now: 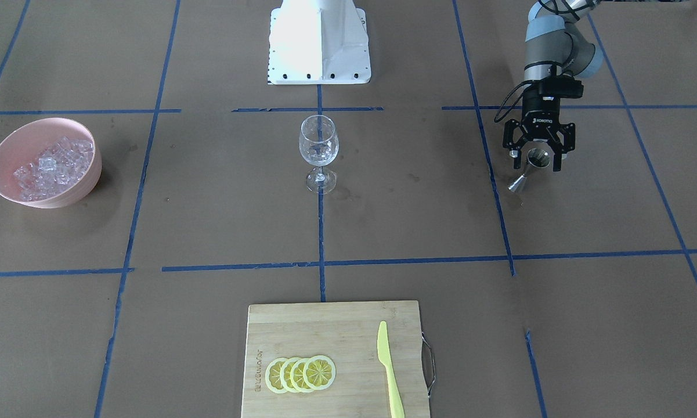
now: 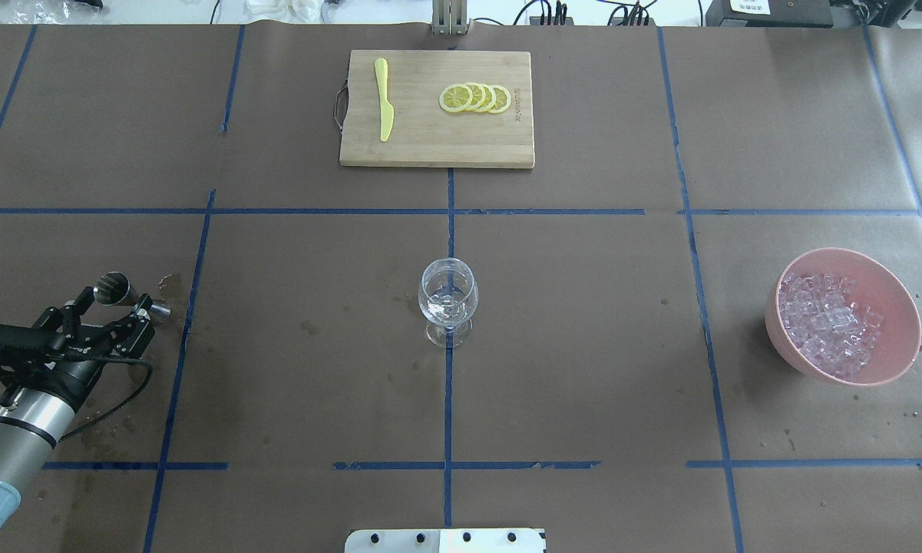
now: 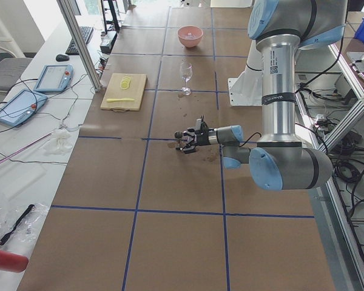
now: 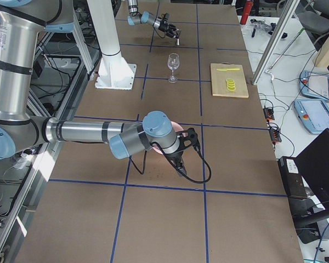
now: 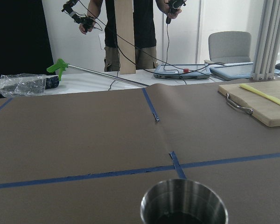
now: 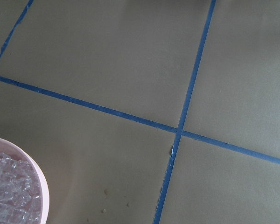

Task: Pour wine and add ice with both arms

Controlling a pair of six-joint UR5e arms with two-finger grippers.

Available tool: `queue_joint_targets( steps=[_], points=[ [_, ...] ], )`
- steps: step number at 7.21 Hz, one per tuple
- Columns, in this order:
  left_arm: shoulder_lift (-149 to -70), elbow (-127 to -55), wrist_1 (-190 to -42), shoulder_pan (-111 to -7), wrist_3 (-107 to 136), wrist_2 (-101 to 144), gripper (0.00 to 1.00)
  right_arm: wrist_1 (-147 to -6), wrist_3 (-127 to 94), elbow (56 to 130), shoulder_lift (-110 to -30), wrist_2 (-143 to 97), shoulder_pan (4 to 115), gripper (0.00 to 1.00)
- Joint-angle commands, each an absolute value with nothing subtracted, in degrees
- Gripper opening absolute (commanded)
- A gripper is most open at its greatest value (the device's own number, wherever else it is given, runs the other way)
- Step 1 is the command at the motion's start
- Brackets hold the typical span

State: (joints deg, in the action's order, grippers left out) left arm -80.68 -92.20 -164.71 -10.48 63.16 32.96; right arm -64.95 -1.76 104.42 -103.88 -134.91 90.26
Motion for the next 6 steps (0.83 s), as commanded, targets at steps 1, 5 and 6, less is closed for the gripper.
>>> queue_joint_targets(
  steps=[1, 5, 6],
  points=[
    [-81.30, -91.41, -164.71, -10.02, 63.54, 32.96, 0.59, -64.95, -1.76, 104.41, -103.89, -134.91, 90.26, 1.00],
    [-83.14, -90.09, -164.62, -9.84, 63.46, 32.96, 0.59, -64.95, -1.76, 104.33, -103.89, -134.91, 90.26, 1.00],
    [-83.41, -90.09, -164.62, -9.76, 63.46, 32.96, 0.58, -64.95, -1.76, 104.33, -103.97, -134.91, 90.26, 1.00]
  ],
)
